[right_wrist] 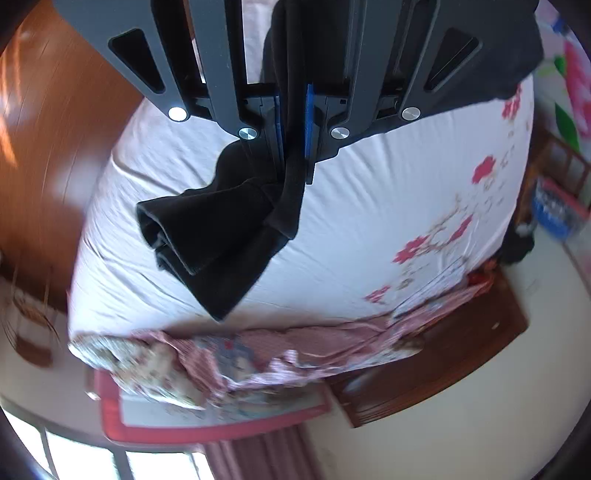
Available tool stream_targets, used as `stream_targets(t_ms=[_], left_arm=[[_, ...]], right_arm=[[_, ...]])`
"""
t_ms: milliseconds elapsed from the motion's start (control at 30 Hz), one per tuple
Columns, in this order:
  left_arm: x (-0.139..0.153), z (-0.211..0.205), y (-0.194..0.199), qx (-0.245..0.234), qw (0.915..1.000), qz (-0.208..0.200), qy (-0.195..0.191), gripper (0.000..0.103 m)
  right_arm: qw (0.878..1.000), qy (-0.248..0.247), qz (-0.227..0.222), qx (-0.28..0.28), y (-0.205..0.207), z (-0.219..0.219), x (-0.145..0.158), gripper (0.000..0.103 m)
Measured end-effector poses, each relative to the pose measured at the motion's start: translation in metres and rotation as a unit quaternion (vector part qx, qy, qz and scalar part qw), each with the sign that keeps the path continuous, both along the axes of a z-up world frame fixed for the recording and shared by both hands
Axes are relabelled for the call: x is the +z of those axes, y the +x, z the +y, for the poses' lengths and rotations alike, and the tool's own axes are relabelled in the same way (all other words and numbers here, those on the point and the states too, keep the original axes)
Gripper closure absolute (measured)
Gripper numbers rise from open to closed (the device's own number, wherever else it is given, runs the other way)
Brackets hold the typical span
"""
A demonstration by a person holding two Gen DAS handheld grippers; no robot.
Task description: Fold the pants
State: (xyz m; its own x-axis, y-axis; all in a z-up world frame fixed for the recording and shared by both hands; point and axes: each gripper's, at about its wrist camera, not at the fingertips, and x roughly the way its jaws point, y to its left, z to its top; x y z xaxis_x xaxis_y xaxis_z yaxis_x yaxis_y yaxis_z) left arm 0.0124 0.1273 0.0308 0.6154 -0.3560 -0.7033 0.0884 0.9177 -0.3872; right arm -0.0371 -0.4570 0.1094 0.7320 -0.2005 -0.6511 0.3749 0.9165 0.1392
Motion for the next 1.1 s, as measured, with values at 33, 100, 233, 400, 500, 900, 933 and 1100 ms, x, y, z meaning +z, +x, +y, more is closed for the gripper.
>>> stream_targets(t_ms=[33, 100, 233, 400, 500, 900, 933, 1100], left_arm=[[0.0, 0.002, -0.002, 0.003, 1.0, -0.001, 0.0, 0.008], [-0.001, 0.007, -0.005, 0.011, 0.9999, 0.0, -0.002, 0.007], [-0.004, 0.024, -0.011, 0.03, 0.9995, 0.001, -0.013, 0.007], [-0.009, 0.044, -0.014, 0.055, 0.998, 0.003, -0.03, 0.007], [-0.01, 0.054, -0.016, 0.068, 0.9967, 0.005, -0.045, 0.007], [-0.023, 0.052, -0.012, 0.07, 0.996, 0.019, -0.053, 0.007], [-0.022, 0.05, -0.013, 0.067, 0.9965, 0.016, -0.048, 0.007], [-0.016, 0.048, -0.015, 0.051, 0.9983, 0.002, -0.028, 0.006]], right_arm=[[0.999, -0.022, 0.0, 0.026, 0.003, 0.024, 0.004, 0.095], [0.995, -0.059, -0.003, 0.075, 0.006, 0.07, 0.008, 0.095], [0.977, -0.132, 0.006, 0.165, 0.006, 0.161, -0.007, 0.095], [0.912, -0.296, 0.091, 0.268, -0.003, 0.271, -0.1, 0.095], [0.849, -0.418, 0.12, 0.301, -0.022, 0.303, -0.159, 0.095], [0.776, -0.502, 0.138, 0.357, -0.051, 0.303, -0.179, 0.091], [0.775, -0.501, 0.138, 0.359, -0.054, 0.302, -0.175, 0.09], [0.869, -0.339, 0.119, 0.34, -0.056, 0.273, -0.102, 0.077]])
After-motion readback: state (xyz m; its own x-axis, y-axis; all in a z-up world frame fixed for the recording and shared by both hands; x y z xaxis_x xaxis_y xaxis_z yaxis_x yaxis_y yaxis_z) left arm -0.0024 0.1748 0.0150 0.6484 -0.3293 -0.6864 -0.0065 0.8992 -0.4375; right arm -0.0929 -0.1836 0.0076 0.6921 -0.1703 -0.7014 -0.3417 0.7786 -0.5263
